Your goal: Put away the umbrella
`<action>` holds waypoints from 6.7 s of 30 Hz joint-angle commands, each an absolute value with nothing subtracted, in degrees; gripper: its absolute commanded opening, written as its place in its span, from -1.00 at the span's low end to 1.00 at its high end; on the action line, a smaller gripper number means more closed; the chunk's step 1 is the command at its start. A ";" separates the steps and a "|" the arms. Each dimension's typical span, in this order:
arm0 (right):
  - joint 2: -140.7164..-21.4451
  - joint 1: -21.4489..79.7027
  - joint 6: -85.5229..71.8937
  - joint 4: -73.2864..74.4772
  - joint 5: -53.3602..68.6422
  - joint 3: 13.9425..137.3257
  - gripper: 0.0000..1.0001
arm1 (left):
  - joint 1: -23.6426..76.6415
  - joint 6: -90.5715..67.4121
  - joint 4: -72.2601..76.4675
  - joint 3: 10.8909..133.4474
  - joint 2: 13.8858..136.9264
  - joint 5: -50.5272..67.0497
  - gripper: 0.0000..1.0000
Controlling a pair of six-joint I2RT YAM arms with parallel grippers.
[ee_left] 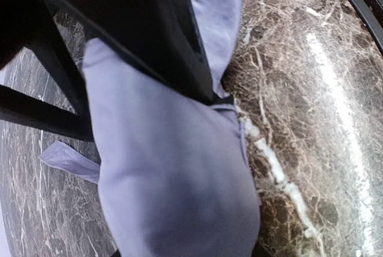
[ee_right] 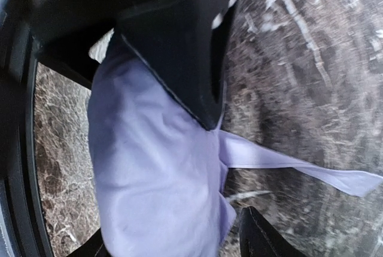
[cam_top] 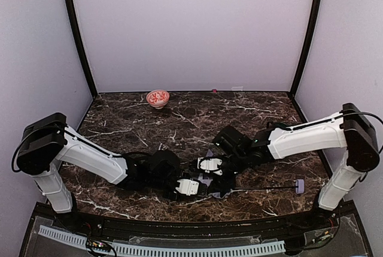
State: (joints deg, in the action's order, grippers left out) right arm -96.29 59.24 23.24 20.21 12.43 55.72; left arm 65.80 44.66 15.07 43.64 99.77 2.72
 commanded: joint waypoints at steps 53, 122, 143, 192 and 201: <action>-110.49 48.36 -42.19 -7.31 32.23 61.56 -1.00 | 67.65 46.76 2.55 41.19 102.39 -1.92 -1.00; -109.17 45.29 -22.04 31.29 -9.31 74.78 0.10 | 63.72 52.71 -12.61 50.16 106.27 9.73 -1.00; -111.26 44.85 -8.51 35.92 -1.52 78.61 0.19 | 64.25 53.00 -12.65 50.18 106.68 8.69 -1.00; -104.43 37.53 5.44 26.28 4.68 75.31 -1.00 | 66.01 56.51 -5.35 47.39 98.09 1.91 -1.00; -99.02 37.54 5.68 17.63 -3.81 74.64 -1.00 | 68.51 61.65 -7.25 49.99 98.78 1.71 -1.00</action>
State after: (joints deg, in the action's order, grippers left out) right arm -102.06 39.48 6.28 29.26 7.64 74.11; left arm 65.43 56.90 4.67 50.28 98.65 -1.80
